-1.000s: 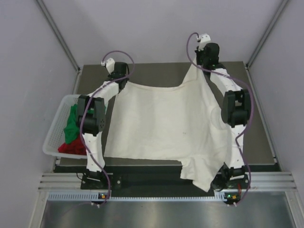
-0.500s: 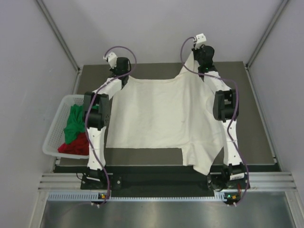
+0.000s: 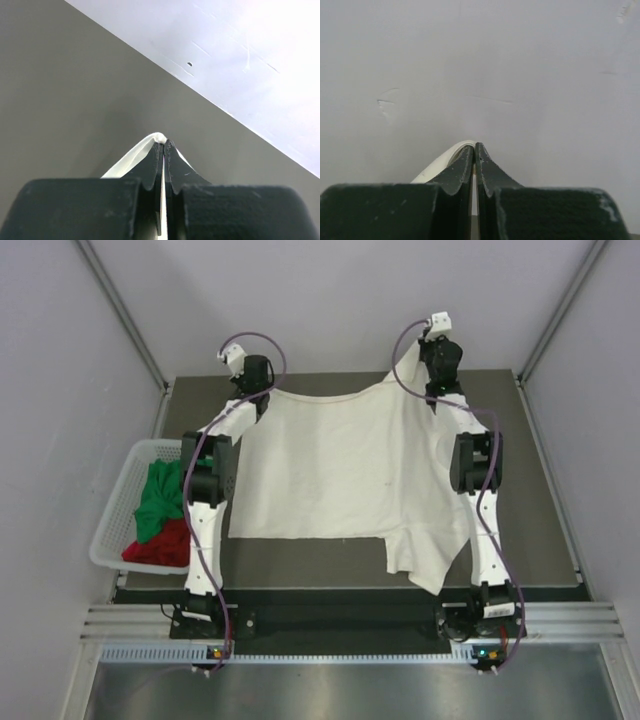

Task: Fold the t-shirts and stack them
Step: Flatten the tshirt out, then fold the tshirt

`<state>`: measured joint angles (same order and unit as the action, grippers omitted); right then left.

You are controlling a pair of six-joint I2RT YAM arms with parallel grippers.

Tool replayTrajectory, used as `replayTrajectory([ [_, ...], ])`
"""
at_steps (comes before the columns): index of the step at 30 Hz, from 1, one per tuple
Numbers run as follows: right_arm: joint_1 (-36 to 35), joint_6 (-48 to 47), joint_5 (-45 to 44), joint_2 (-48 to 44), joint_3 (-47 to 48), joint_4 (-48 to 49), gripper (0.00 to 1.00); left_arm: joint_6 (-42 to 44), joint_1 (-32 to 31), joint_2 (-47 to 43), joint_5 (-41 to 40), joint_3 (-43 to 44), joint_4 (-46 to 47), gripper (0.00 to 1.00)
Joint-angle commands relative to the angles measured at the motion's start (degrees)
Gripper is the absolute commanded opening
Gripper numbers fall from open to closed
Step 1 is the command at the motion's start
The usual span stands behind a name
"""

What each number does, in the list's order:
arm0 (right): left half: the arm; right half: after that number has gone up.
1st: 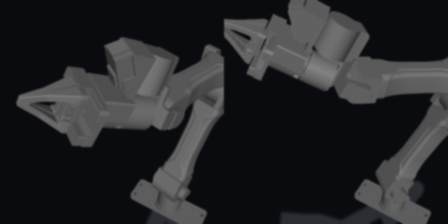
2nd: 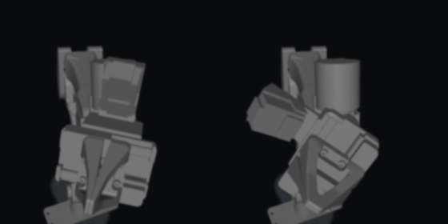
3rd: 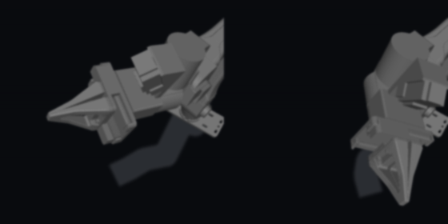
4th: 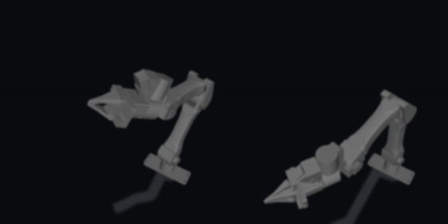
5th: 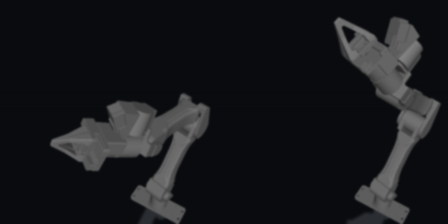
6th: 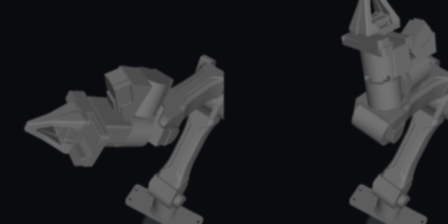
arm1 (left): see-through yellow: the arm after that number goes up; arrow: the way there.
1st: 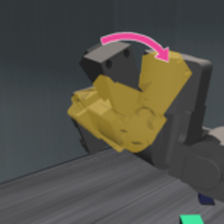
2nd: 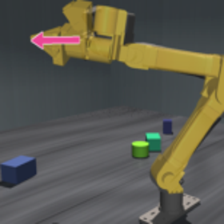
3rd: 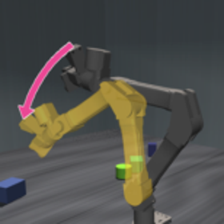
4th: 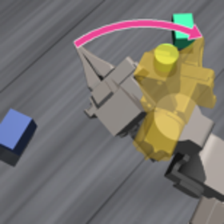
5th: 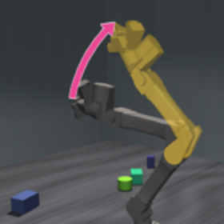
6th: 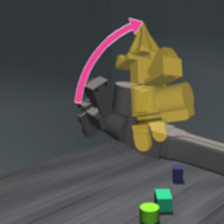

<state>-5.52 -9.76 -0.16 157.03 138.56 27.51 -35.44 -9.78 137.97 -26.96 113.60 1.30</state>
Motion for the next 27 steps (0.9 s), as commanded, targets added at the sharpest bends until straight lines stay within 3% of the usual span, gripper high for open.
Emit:
replayTrajectory([
  [1,1.30,0.97,-0.01,0.03,3.82,4.23,0.00,0.64,0.99,-1.91,1.20,1.10,4.32,0.00],
  [7,1.39,-0.52,-0.01,-5.76,0.32,-4.21,0.00,1.34,1.87,-6.31,2.87,-1.19,2.48,0.00],
  [14,1.39,-0.97,-1.94,-22.45,-20.14,-11.67,0.00,5.64,2.40,-12.46,10.51,-4.96,-1.04,0.00],
  [20,1.56,-2.37,-4.40,-30.72,-28.85,-19.94,0.00,8.11,3.27,-15.45,12.54,-6.11,-8.58,0.00],
  [24,1.57,-0.88,-4.58,-36.70,-34.58,-23.37,0.00,9.95,5.12,-15.45,22.96,-7.34,-10.96,0.00],
  [27,1.83,-0.18,-5.02,-40.83,-38.62,-27.14,0.00,11.09,5.91,-14.93,25.11,-7.25,-12.28,0.00],
])
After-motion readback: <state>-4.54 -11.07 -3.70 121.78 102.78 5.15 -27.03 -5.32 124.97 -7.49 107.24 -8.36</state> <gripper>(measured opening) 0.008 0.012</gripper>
